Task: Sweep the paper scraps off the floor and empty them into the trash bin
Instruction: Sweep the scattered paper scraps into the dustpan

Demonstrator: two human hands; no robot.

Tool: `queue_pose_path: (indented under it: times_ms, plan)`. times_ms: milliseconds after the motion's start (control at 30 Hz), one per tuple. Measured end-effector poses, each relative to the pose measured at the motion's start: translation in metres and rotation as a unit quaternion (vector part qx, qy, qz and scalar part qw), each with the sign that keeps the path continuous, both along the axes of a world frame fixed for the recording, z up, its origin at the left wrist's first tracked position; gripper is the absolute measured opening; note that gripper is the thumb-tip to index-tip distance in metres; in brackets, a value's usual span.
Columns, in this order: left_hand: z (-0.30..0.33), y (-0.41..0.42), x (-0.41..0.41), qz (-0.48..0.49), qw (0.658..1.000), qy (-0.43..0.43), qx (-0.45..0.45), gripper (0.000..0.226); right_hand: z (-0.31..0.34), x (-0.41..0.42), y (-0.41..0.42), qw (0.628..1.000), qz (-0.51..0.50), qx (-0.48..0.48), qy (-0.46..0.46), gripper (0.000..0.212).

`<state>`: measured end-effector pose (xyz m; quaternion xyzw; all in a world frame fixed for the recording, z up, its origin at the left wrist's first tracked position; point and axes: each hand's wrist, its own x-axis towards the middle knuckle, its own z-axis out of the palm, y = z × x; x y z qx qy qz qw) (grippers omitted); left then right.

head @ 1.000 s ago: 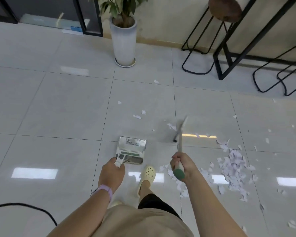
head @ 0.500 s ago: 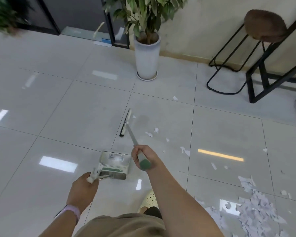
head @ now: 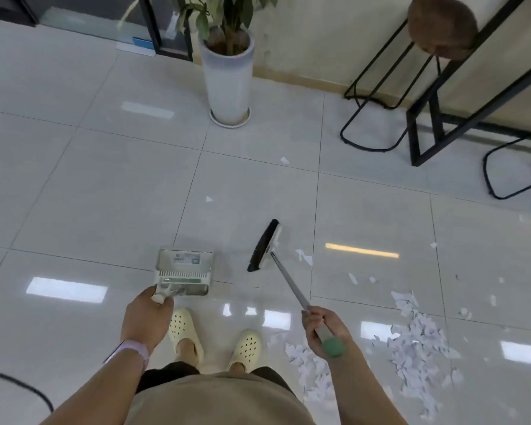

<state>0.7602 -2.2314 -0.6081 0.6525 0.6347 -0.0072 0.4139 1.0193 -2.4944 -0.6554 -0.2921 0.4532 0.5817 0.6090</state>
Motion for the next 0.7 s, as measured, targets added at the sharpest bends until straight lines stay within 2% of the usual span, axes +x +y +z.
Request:
queue_pose_path:
  times_ms: [67,200,267,300,367,467,567,700]
  plan:
    - [-0.008,0.005,0.021,-0.018,1.0,-0.007,-0.012,0.015,0.004,0.014,-0.025,0.999,-0.05,-0.017,-0.005,0.046]
    - [-0.011,0.024,0.05,-0.097,0.995,-0.02,-0.031,0.016,0.02,0.034,-0.029,0.985,-0.146,-0.076,-0.043,0.014]
    - [-0.014,0.043,0.055,-0.142,0.989,-0.015,-0.04,0.011,0.028,0.033,-0.008,0.977,-0.147,-0.124,-0.09,0.009]
    - [-0.017,0.054,0.055,-0.156,0.987,-0.013,-0.048,0.008,0.034,0.031,0.007,0.972,-0.131,-0.152,-0.12,0.008]
    - [-0.02,0.071,0.055,-0.172,0.983,-0.016,-0.059,0.021,0.052,0.023,0.05,0.963,-0.099,-0.202,-0.148,0.013]
    - [-0.013,0.091,0.06,-0.188,0.98,-0.043,-0.056,0.01,0.08,0.002,0.129,0.947,-0.043,-0.238,-0.211,0.018]
    - [-0.012,0.115,0.051,-0.186,0.98,-0.055,-0.054,0.007,0.087,-0.02,0.19,0.94,-0.004,-0.228,-0.252,0.03]
    - [-0.016,0.161,0.031,-0.189,0.98,-0.048,-0.042,0.003,0.097,-0.033,0.249,0.946,0.0,-0.19,-0.262,0.027]
